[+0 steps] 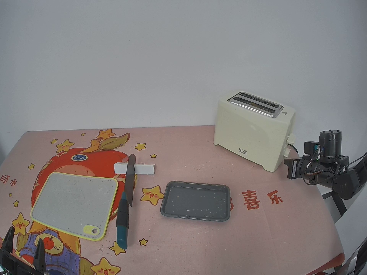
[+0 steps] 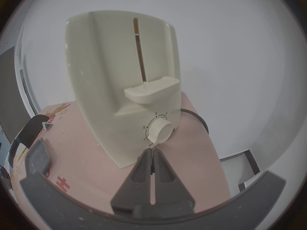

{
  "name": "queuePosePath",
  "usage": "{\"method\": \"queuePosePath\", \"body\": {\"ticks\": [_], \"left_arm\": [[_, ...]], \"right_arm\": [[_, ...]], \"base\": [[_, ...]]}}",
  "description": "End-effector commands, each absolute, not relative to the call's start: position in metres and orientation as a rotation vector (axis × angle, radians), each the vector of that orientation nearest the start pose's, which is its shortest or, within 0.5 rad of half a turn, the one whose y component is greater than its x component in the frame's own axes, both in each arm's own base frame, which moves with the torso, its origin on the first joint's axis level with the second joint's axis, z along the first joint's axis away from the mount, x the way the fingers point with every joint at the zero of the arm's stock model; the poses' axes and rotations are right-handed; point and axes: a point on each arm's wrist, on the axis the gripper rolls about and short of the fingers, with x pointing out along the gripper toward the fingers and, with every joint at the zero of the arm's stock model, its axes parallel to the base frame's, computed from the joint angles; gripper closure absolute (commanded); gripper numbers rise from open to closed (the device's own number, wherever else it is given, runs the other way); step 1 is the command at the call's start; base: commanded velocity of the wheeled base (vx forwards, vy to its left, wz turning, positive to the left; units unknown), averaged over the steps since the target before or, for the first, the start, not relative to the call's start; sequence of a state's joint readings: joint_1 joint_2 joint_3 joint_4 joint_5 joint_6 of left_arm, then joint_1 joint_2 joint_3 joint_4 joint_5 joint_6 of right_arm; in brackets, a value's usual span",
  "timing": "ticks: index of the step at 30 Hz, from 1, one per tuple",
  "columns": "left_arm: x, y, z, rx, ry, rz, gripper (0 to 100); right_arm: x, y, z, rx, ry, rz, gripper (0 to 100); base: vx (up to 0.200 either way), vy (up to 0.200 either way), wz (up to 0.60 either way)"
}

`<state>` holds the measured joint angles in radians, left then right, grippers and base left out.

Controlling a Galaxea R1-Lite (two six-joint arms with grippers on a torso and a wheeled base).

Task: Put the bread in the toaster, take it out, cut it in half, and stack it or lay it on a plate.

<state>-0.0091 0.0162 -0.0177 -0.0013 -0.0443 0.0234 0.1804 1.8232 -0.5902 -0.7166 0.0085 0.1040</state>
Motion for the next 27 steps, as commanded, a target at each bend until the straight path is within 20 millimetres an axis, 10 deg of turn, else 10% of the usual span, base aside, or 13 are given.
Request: {"method": "queuePosePath", "body": {"ticks": [1,27], "left_arm": [[-0.0222,-0.0008,0.0758,0.024,0.005,-0.052,0],[-0.0222,-0.0008,0.0758,0.023,0.006,-0.054,0]], "right_arm": [[0.2897,0.0528,0.1080,0.063,0.488,0.159,100],[0.2981,0.0523,0.1013,0.068,0.445,0.150,100]], "base": [[0.000,0.000,0.00],[0.000,0.000,0.00]]}}
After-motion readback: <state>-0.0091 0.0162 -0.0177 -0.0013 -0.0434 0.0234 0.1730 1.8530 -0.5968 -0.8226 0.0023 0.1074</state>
